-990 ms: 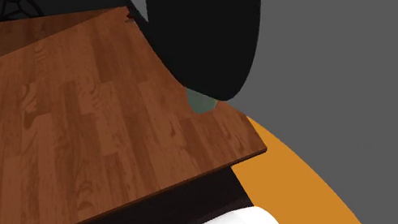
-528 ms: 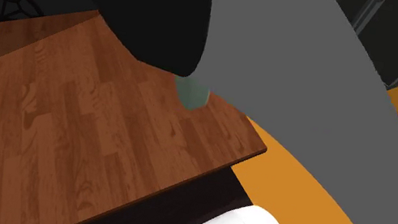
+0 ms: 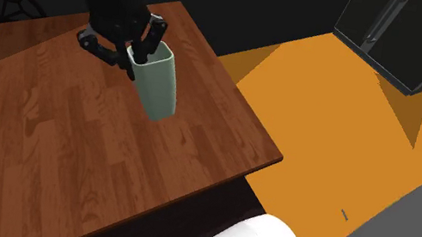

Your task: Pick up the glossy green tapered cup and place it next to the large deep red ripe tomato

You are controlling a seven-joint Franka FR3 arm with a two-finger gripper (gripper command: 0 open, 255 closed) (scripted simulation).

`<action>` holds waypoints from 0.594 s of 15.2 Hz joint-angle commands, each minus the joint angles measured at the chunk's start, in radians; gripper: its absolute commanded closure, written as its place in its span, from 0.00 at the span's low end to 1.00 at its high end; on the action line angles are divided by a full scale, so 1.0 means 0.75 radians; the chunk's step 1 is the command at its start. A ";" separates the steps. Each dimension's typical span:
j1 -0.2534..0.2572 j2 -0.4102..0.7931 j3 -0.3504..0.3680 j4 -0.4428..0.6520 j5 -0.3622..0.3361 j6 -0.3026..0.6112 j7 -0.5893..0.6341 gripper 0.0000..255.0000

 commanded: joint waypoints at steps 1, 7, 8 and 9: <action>0.022 0.046 0.057 0.038 0.037 0.008 0.071 1.00; 0.074 0.183 0.207 0.154 0.111 0.034 0.257 1.00; 0.082 0.210 0.232 0.178 0.120 0.038 0.288 1.00; 0.089 0.239 0.256 0.204 0.128 0.042 0.319 1.00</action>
